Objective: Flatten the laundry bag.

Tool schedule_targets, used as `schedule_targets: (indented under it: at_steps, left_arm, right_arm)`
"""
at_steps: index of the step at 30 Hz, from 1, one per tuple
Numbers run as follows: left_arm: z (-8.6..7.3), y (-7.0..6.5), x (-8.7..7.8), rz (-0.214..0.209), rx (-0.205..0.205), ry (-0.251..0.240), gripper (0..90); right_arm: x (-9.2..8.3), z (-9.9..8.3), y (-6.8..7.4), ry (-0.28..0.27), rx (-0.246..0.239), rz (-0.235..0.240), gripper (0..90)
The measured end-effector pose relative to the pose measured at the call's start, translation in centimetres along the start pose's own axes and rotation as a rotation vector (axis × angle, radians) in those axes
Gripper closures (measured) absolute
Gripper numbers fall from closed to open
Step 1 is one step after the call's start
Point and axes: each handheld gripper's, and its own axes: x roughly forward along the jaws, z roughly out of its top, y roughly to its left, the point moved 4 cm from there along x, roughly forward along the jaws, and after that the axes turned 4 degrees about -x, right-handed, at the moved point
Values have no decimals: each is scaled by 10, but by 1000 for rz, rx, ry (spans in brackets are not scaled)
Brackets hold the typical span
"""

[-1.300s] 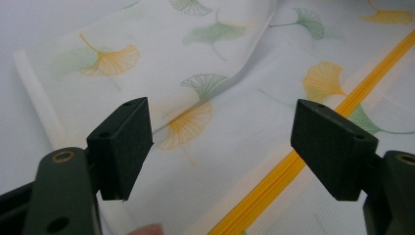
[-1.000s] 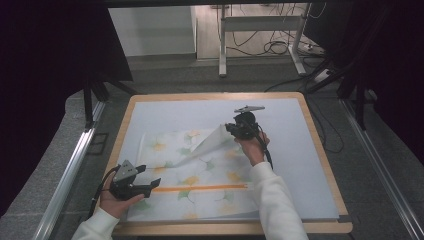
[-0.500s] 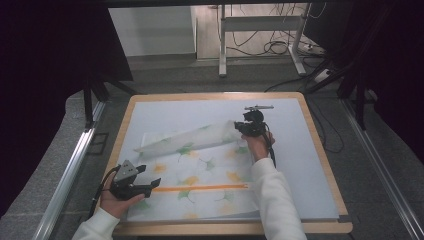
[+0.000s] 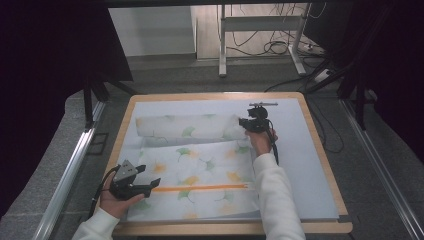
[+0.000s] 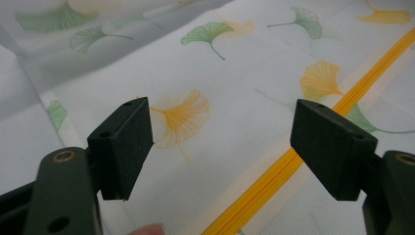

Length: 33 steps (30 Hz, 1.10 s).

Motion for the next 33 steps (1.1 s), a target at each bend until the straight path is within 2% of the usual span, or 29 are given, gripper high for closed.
schedule_targets:
  at_steps: [6,15,16,17,19,21,23,27,31,33]
  left_arm:
    - [0,0,0,0,0,0,235]
    - [0,1,-1,0,-9,-7,235]
    - [-1,1,-1,0,-8,-7,235]
    - [-1,1,-2,0,-8,-7,235]
    - [-1,2,-2,-1,-10,-9,235]
    - [-1,2,-2,-1,-10,-7,235]
    - [-1,3,-2,-2,-11,-7,235]
    - [0,1,-2,-2,-7,-10,235]
    - [0,0,-1,-1,-5,-5,235]
    - [0,-1,-1,-2,-3,-4,235]
  right_arm:
    - [5,-1,-7,-4,5,-25,856]
    - [11,0,-18,-31,32,-36,843]
    - [11,1,-19,-34,27,-38,824]
    - [11,2,-21,-31,14,-53,767]
    - [10,5,-22,-38,-13,-111,609]
    - [5,7,-22,-64,-25,-152,546]
    - [-3,9,-21,-91,-28,-169,513]
    - [-18,7,-12,-127,-46,-129,508]
    - [-30,0,8,-131,-110,-43,633]
    - [-32,-5,19,-92,-149,4,717]
